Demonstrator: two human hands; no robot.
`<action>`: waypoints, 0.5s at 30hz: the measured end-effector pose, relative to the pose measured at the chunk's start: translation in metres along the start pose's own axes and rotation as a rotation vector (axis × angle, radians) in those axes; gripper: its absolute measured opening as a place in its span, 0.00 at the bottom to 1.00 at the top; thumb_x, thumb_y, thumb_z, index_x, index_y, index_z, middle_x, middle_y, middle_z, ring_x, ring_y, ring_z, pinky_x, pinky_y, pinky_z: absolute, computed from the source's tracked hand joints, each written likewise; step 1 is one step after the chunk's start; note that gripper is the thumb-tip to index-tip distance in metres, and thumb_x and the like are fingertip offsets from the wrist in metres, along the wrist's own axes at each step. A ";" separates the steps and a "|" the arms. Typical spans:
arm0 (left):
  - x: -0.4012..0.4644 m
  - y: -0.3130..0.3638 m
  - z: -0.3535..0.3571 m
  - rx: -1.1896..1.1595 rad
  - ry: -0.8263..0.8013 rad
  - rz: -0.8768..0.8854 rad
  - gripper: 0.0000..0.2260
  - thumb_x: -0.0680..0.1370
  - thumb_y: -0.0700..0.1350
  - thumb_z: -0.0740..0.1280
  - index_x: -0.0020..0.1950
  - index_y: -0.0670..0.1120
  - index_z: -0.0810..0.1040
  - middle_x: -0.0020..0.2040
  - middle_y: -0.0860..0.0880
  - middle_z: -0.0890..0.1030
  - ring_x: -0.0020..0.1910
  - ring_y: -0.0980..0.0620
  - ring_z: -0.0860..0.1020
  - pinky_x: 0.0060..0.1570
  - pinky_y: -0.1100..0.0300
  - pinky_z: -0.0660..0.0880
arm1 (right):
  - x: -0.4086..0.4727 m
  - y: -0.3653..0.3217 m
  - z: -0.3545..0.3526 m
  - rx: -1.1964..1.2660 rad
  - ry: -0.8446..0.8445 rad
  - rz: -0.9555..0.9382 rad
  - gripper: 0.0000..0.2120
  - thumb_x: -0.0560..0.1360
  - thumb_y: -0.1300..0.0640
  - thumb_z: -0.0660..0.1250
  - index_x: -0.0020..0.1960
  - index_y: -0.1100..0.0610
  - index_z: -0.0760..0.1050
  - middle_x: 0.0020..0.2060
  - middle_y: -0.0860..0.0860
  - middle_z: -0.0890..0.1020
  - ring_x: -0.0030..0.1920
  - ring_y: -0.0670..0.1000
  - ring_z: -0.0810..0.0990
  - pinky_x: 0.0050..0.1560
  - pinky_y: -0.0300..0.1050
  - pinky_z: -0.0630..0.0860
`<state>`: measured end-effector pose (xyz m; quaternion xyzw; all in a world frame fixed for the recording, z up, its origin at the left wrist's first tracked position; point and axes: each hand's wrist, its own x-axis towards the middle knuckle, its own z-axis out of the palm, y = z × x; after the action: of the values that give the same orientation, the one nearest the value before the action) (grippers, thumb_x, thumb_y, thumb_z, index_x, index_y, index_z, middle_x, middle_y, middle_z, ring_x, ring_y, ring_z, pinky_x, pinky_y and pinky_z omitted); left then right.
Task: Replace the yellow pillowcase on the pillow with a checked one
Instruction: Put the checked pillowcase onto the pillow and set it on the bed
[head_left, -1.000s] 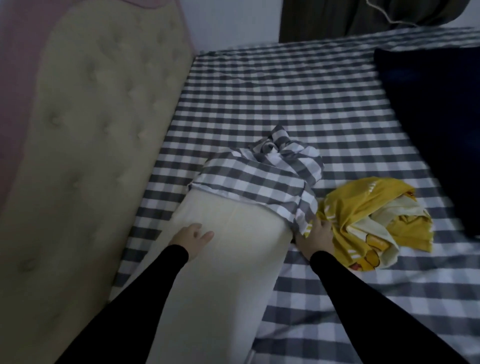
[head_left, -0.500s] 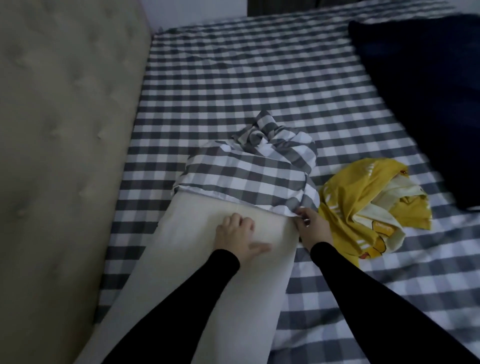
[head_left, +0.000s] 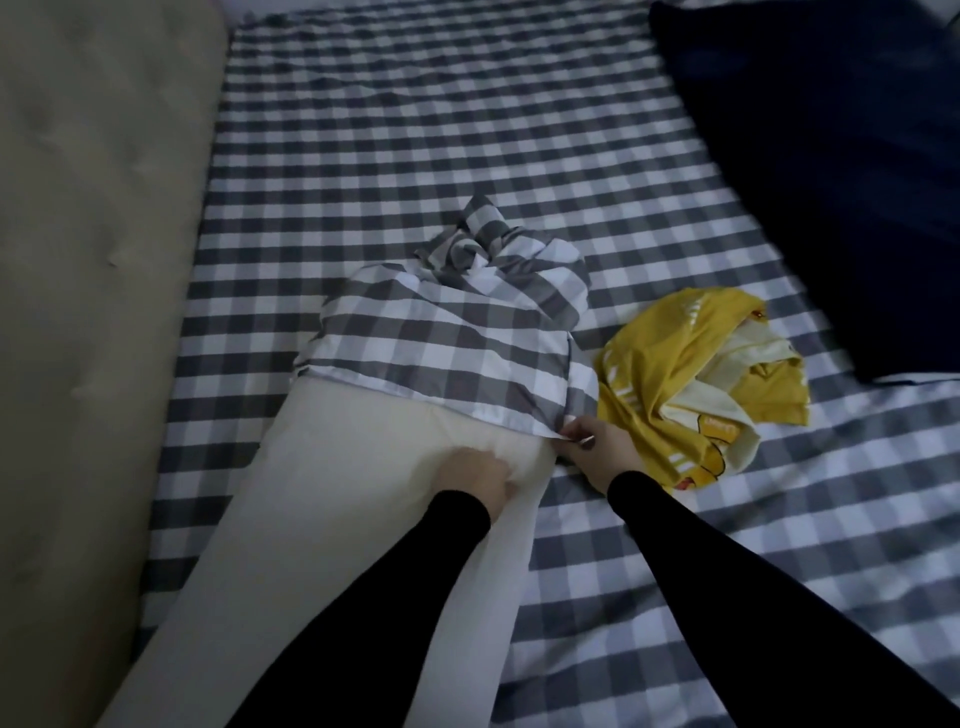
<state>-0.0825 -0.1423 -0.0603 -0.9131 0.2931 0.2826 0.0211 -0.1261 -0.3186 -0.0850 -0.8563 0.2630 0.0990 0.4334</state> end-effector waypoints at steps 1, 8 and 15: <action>-0.002 -0.005 -0.003 -0.089 0.009 0.023 0.13 0.81 0.51 0.58 0.50 0.45 0.78 0.52 0.45 0.79 0.54 0.44 0.76 0.51 0.54 0.68 | 0.000 -0.001 -0.001 0.005 -0.002 -0.009 0.03 0.72 0.56 0.72 0.43 0.54 0.79 0.39 0.49 0.81 0.39 0.47 0.75 0.41 0.37 0.68; -0.028 -0.015 -0.016 -0.729 0.338 0.013 0.22 0.76 0.50 0.68 0.29 0.48 0.59 0.28 0.52 0.60 0.28 0.54 0.61 0.31 0.59 0.58 | -0.014 -0.018 -0.007 0.085 0.019 -0.083 0.07 0.73 0.56 0.72 0.38 0.53 0.76 0.34 0.49 0.78 0.35 0.46 0.74 0.34 0.27 0.68; -0.032 -0.004 -0.092 -1.079 0.595 -0.143 0.18 0.78 0.49 0.67 0.31 0.45 0.69 0.27 0.54 0.68 0.27 0.60 0.66 0.31 0.68 0.63 | -0.054 -0.048 -0.011 0.158 0.025 -0.343 0.05 0.74 0.56 0.70 0.45 0.59 0.80 0.36 0.49 0.81 0.38 0.46 0.78 0.41 0.36 0.71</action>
<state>-0.0559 -0.1407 0.0331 -0.8523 0.0402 0.1221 -0.5070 -0.1464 -0.2845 -0.0240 -0.8530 0.1255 -0.0080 0.5065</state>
